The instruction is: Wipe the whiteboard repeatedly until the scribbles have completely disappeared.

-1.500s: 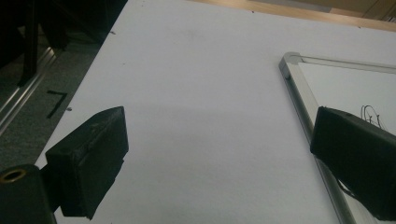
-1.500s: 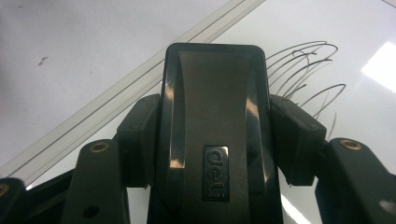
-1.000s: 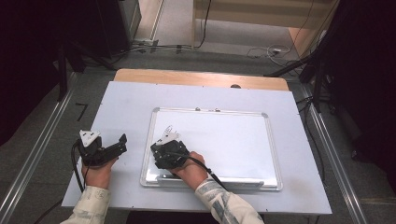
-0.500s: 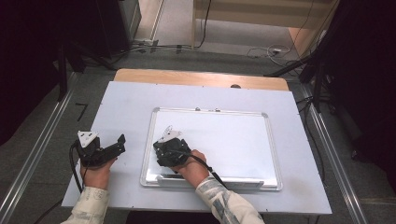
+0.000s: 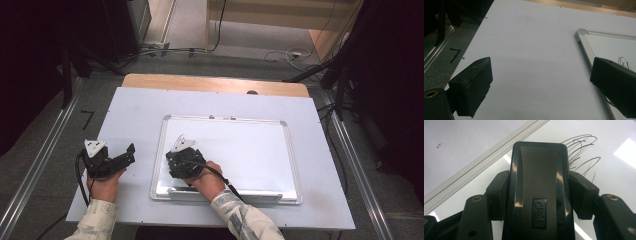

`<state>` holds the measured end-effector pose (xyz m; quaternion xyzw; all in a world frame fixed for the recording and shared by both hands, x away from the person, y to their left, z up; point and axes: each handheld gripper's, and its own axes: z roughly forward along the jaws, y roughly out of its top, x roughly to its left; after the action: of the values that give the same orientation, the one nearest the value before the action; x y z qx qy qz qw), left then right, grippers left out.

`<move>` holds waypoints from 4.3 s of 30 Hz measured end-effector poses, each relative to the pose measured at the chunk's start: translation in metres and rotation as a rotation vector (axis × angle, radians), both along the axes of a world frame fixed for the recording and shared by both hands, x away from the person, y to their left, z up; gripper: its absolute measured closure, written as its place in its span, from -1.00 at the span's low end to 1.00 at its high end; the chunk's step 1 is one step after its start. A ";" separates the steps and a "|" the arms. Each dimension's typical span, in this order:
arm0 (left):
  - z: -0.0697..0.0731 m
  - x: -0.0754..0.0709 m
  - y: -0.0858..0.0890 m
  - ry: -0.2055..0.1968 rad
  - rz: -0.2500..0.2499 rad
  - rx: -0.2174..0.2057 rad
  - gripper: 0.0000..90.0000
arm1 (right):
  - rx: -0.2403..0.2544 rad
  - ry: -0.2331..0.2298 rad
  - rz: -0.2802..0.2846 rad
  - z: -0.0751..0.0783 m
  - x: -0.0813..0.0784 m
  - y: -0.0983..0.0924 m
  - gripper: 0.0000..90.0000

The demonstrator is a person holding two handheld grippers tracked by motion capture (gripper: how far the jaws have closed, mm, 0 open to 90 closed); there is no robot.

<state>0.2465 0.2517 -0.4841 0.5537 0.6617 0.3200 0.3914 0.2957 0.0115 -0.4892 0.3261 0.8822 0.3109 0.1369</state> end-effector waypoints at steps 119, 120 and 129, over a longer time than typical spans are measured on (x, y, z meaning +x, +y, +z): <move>0.000 -0.001 0.001 0.001 -0.002 -0.001 -0.90 | -0.005 0.008 -0.127 0.001 0.076 -0.011 -0.19; 0.000 -0.001 0.001 0.001 -0.003 0.000 -0.90 | -0.004 0.008 -0.125 0.001 0.075 -0.010 -0.19; 0.000 0.000 0.000 0.000 -0.004 0.001 -0.90 | -0.015 0.004 -0.086 0.001 0.064 -0.006 -0.19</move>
<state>0.2462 0.2520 -0.4842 0.5554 0.6603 0.3194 0.3918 0.3602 0.0058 -0.4887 0.3633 0.8700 0.2974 0.1506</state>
